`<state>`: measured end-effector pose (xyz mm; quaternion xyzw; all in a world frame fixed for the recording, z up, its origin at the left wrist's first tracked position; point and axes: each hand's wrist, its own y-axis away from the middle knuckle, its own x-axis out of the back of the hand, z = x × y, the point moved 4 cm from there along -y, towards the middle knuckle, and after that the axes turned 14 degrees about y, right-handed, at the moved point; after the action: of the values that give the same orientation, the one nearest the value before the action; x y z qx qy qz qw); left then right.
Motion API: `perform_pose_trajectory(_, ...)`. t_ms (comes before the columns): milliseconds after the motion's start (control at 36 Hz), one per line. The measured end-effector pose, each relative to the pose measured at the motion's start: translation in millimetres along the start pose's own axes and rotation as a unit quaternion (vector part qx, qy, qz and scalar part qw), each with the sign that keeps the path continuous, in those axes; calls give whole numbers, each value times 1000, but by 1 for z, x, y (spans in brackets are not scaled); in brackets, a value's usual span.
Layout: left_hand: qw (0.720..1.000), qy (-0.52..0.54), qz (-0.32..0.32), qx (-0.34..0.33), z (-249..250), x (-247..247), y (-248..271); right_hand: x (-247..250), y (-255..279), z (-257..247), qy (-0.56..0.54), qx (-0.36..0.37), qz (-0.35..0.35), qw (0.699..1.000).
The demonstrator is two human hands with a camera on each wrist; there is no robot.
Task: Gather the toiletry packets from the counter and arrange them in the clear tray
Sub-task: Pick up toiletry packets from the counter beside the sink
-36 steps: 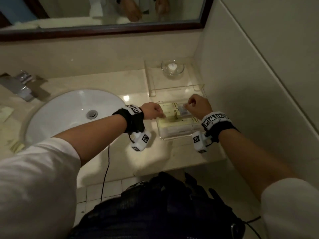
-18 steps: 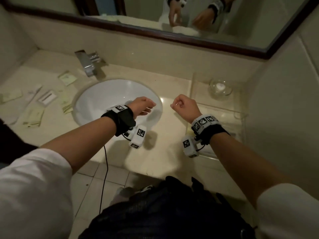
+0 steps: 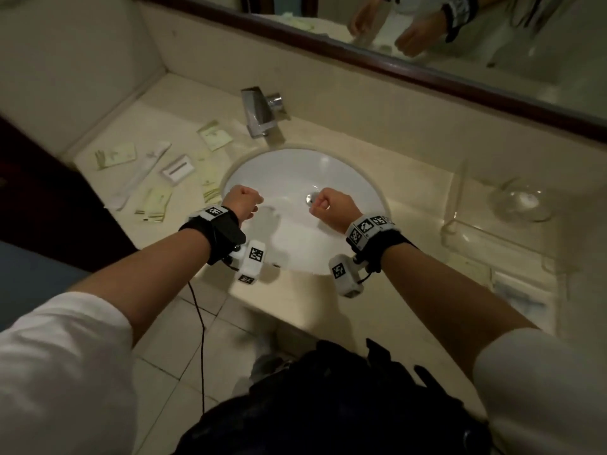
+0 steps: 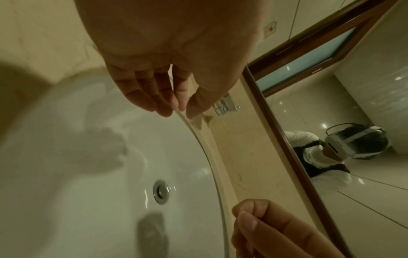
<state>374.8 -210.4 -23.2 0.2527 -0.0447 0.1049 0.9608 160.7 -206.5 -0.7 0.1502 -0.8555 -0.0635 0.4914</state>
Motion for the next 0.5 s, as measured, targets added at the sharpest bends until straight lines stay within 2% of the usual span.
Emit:
perform_pose_trajectory(139, 999, -32, 26, 17, -1, 51, -38, -27, -32, -46, 32, -8, -68, 997)
perform_pose_trajectory(222, 997, -60, 27, 36, -1, 79, -61, -42, -50, -69, 37, -11, -86, 996)
perform_pose_trajectory(333, 990, -131, 32, 50, -4, 117, -96, -65, -77, -95, 39, -27, -121, 992)
perform_pose_trajectory(500, 974, -221, 34, 21, 5, 147, -128, -102, -115, -117, 75, -31, -176, 981)
